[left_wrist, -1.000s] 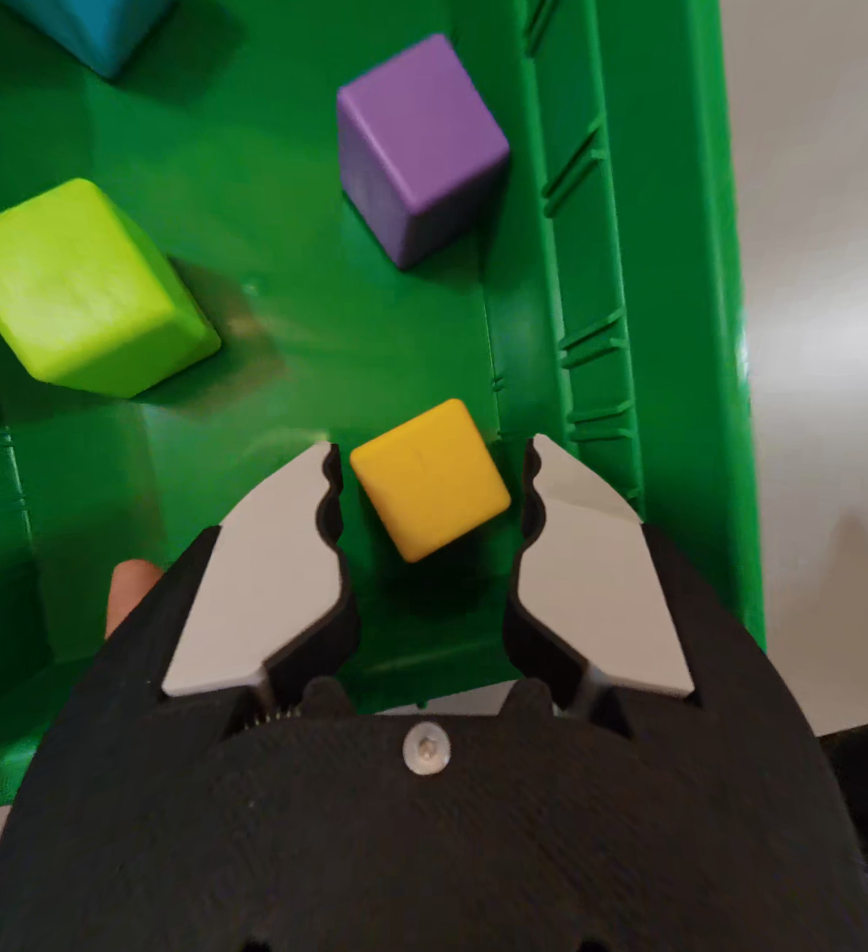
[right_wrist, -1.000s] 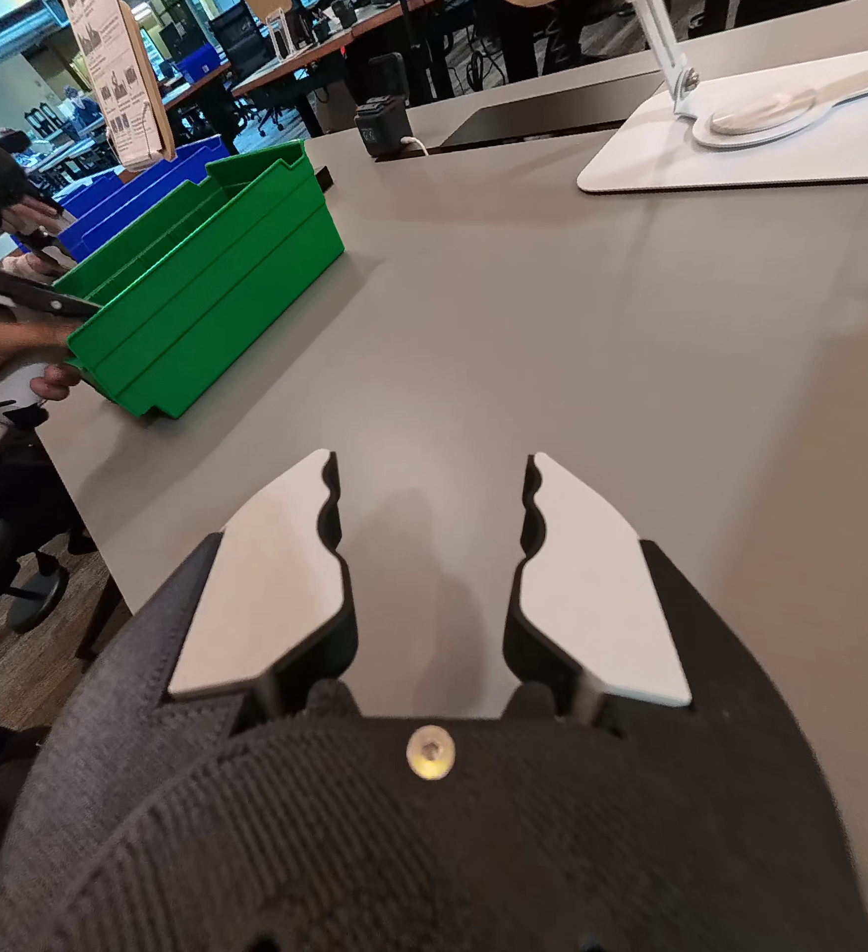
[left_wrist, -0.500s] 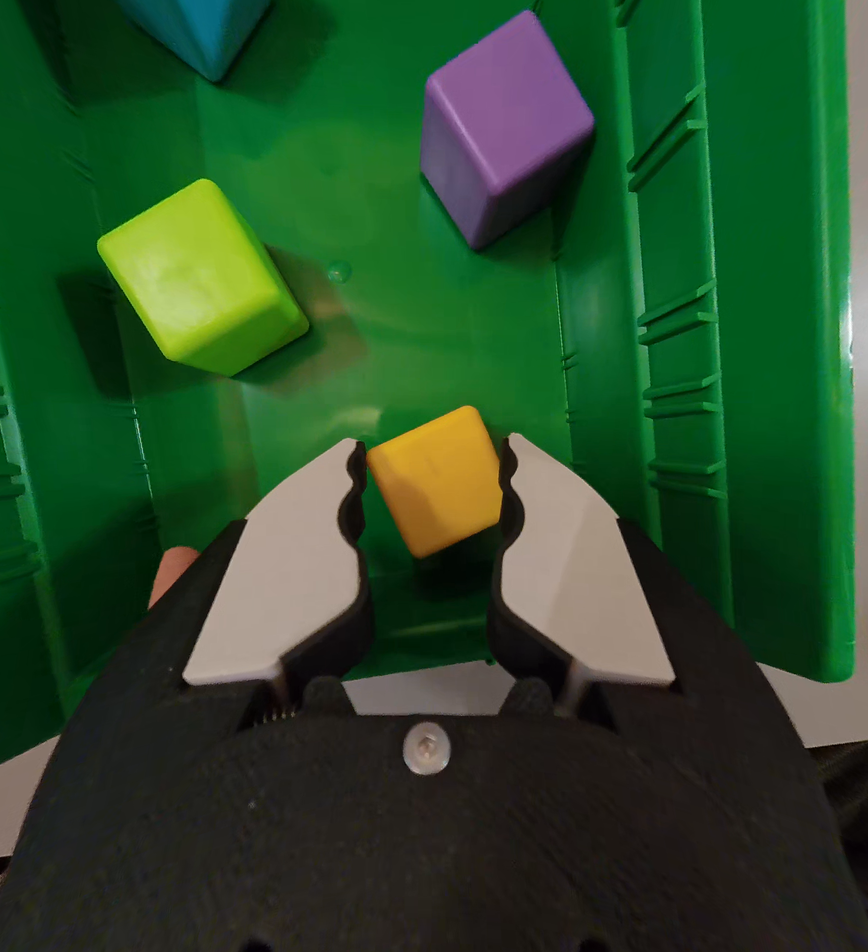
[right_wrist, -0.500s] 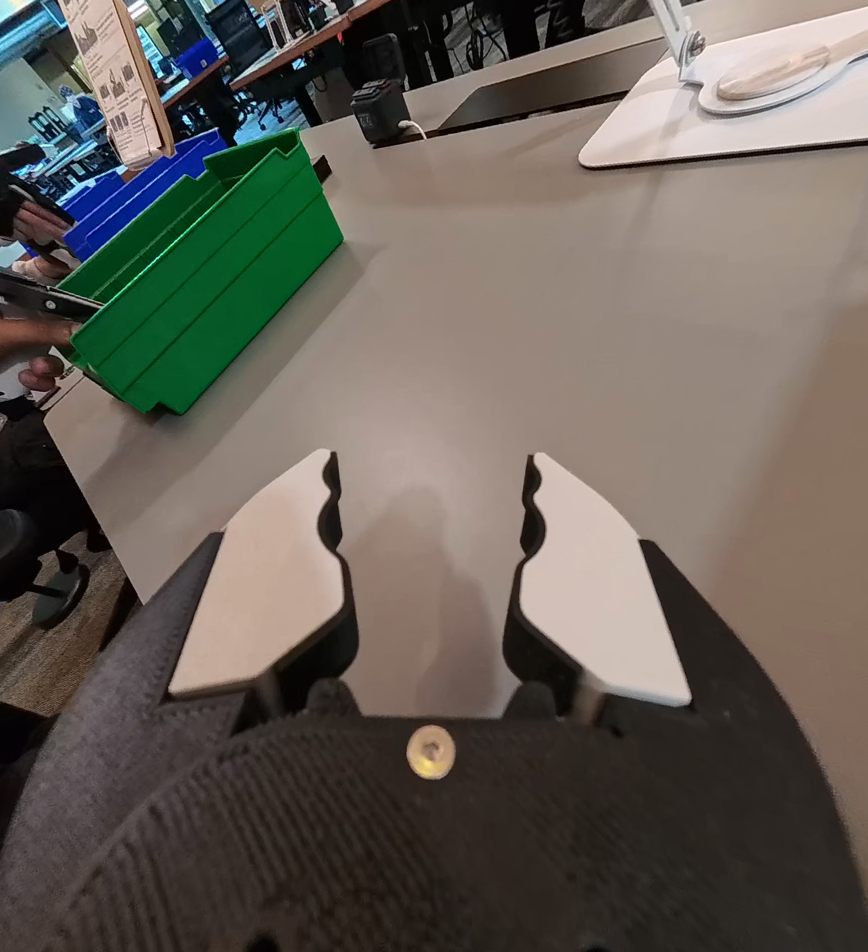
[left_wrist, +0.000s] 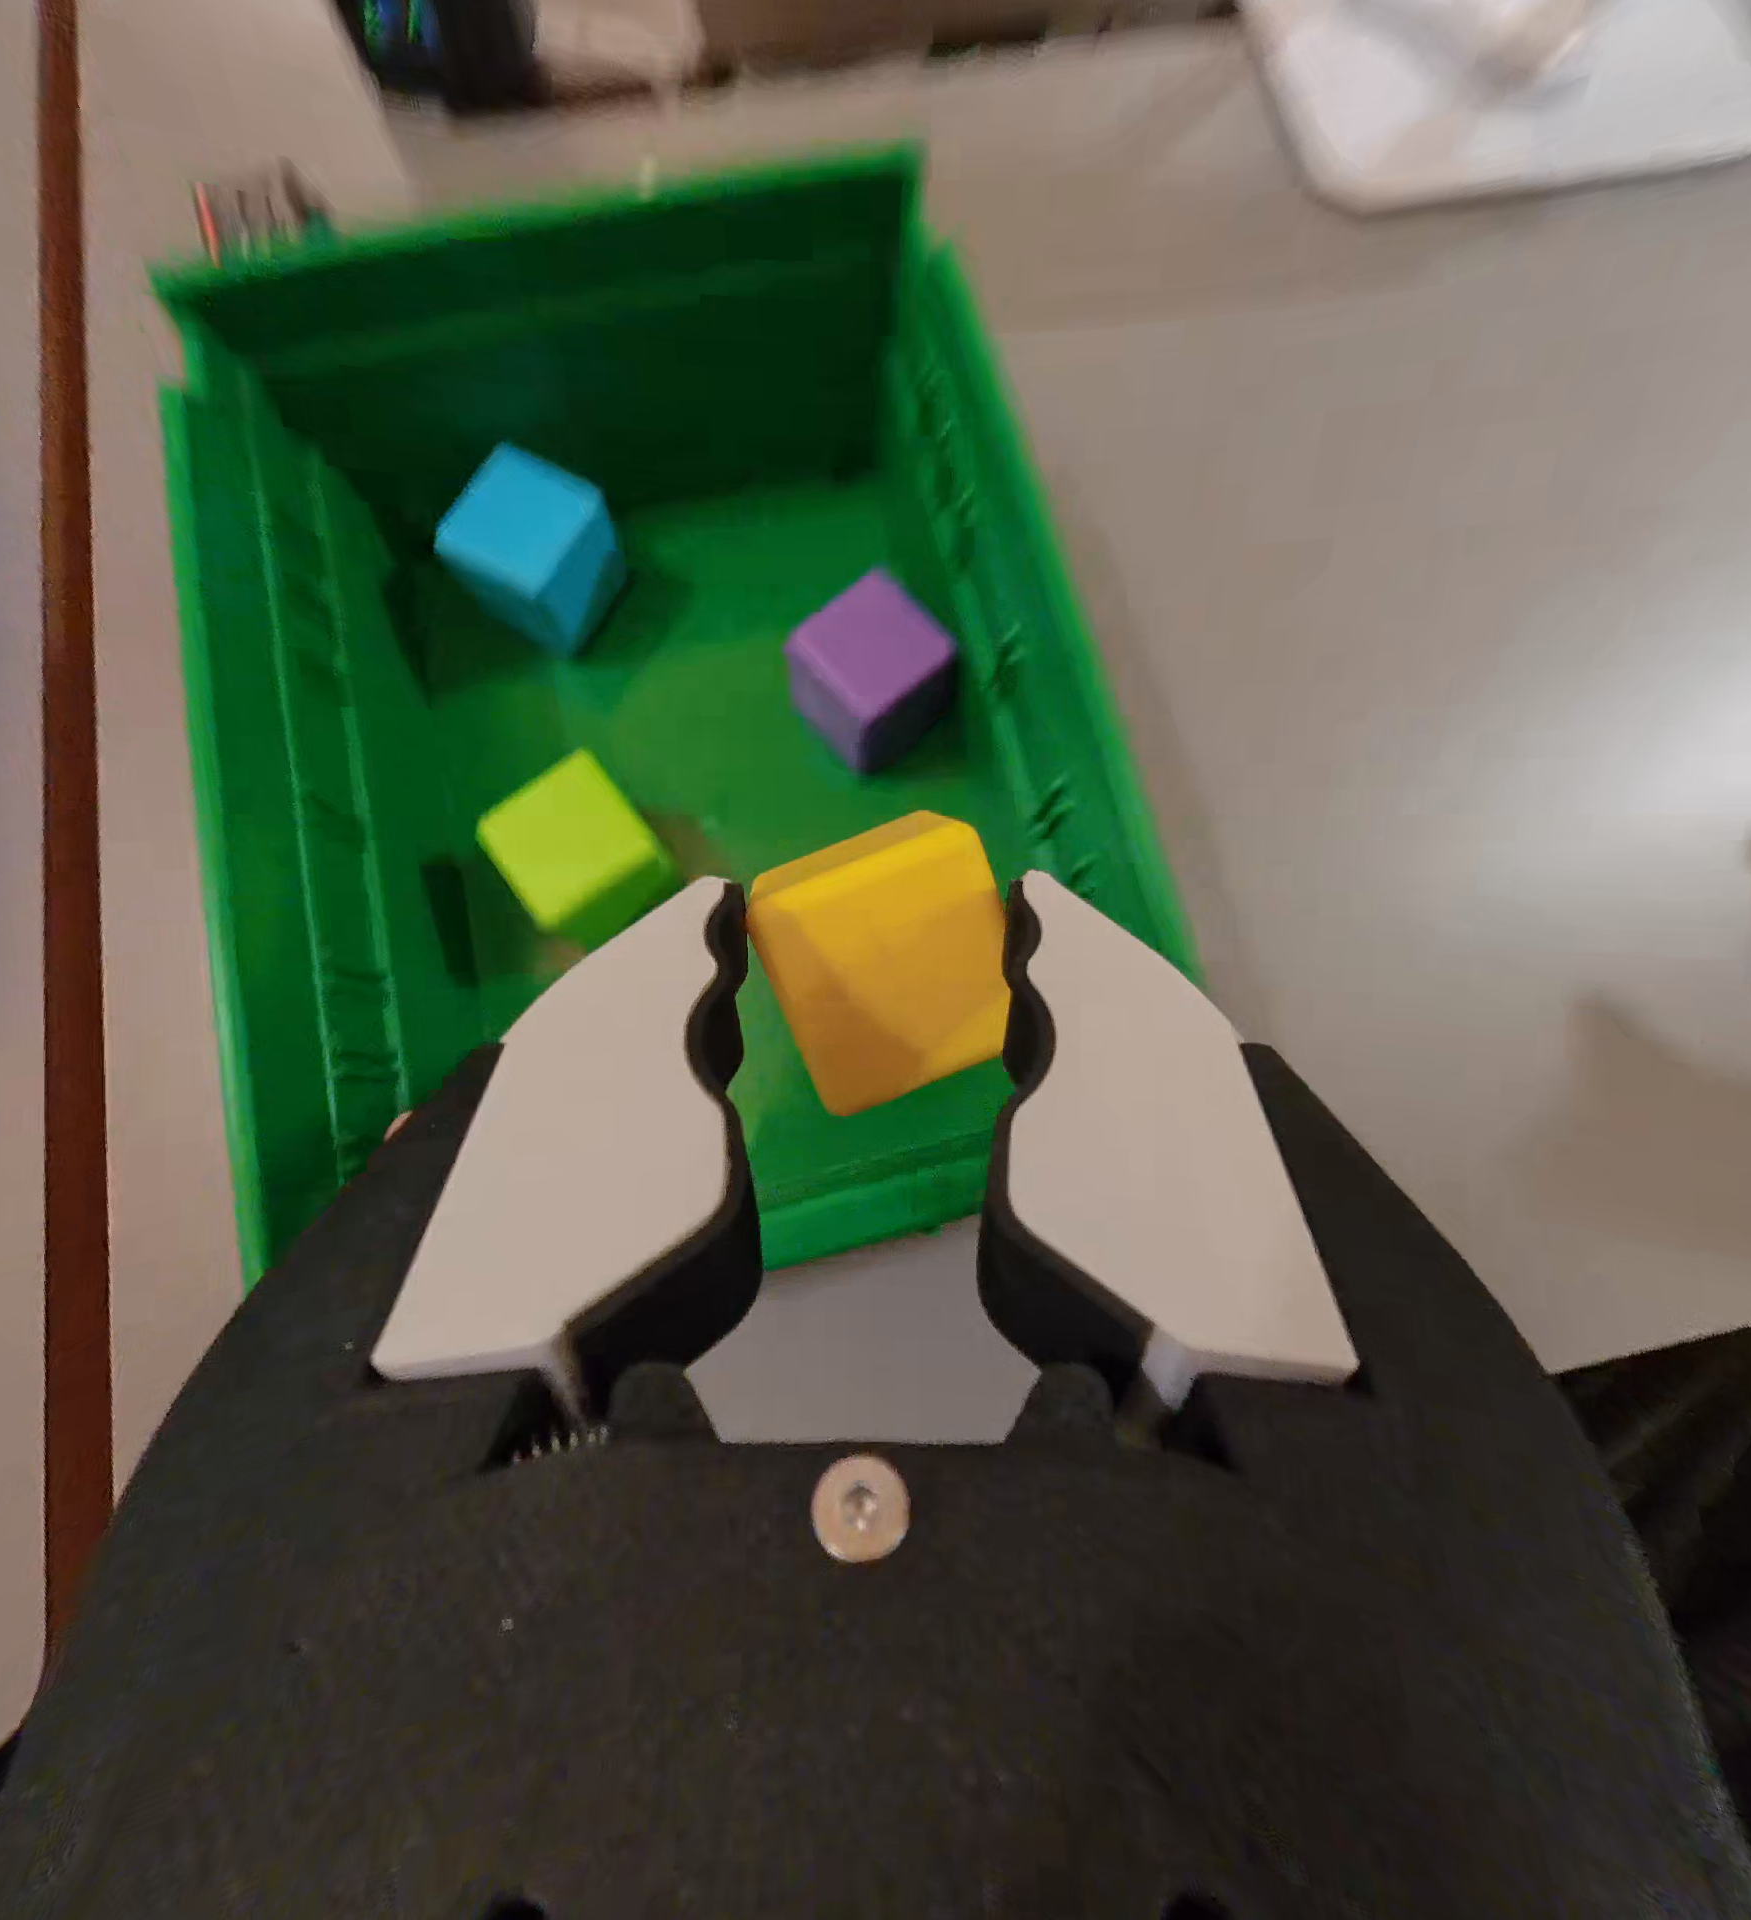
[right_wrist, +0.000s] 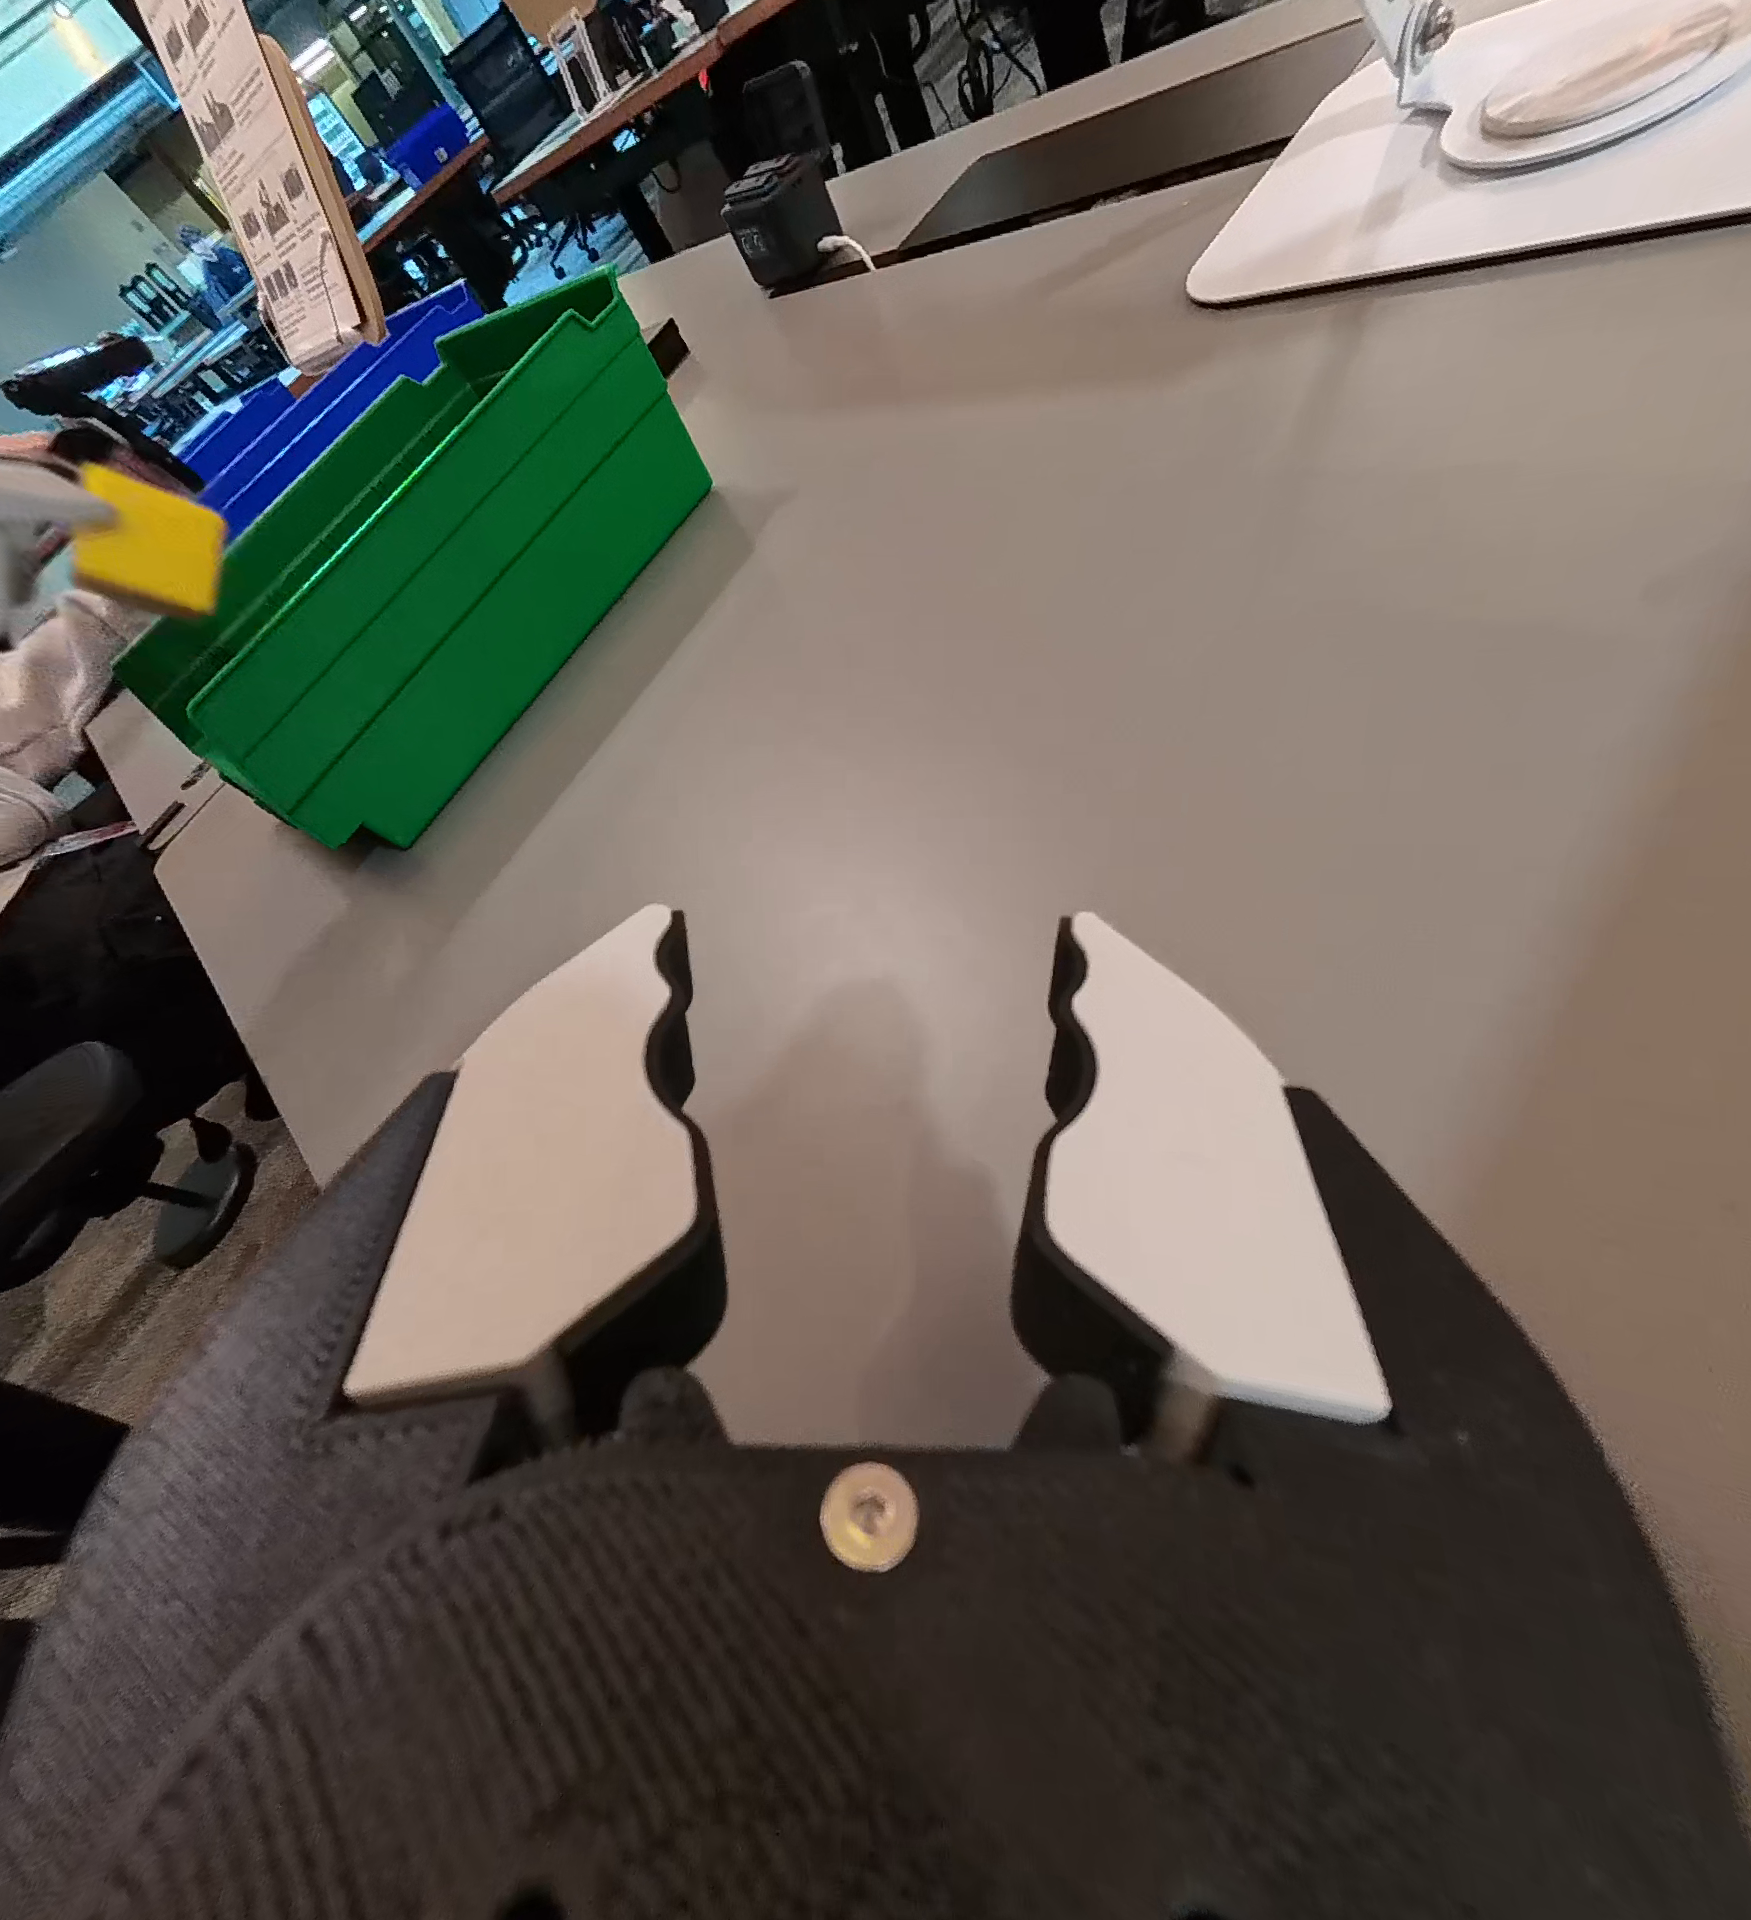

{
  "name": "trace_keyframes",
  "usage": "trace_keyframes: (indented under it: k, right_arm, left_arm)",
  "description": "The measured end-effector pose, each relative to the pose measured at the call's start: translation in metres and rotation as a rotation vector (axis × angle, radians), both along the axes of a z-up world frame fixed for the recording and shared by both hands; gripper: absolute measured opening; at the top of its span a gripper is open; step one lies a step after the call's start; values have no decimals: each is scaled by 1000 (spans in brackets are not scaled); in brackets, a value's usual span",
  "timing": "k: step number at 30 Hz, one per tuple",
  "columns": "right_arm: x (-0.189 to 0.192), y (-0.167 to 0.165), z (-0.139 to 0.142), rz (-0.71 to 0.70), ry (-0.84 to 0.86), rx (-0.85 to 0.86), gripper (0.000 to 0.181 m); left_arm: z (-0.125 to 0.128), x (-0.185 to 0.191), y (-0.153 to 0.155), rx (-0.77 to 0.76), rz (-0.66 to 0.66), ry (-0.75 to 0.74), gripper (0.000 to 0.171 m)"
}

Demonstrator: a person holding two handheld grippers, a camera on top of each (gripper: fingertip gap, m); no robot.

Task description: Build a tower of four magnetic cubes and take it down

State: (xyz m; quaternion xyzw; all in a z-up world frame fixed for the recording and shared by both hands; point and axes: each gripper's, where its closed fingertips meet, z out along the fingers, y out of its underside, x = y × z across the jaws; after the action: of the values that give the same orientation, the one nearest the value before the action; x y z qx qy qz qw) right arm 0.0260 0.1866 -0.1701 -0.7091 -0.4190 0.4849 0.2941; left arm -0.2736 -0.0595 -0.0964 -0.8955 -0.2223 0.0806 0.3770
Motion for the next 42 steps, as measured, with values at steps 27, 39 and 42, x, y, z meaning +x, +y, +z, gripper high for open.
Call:
trace_keyframes:
  k: [27, 39, 42]
  right_arm:
    - [85, 7, -13, -147, -63, 0, 63]
    - [97, 7, -16, -178, -75, 1, 63]
    - [95, 7, -15, -173, -68, -4, 63]
  left_arm:
    - [-90, 270, 253, -87, -1102, 62, 48]
    - [-105, 284, 271, -66, -1082, 164, 65]
    - [-106, 285, 265, -48, -1064, 116, 72]
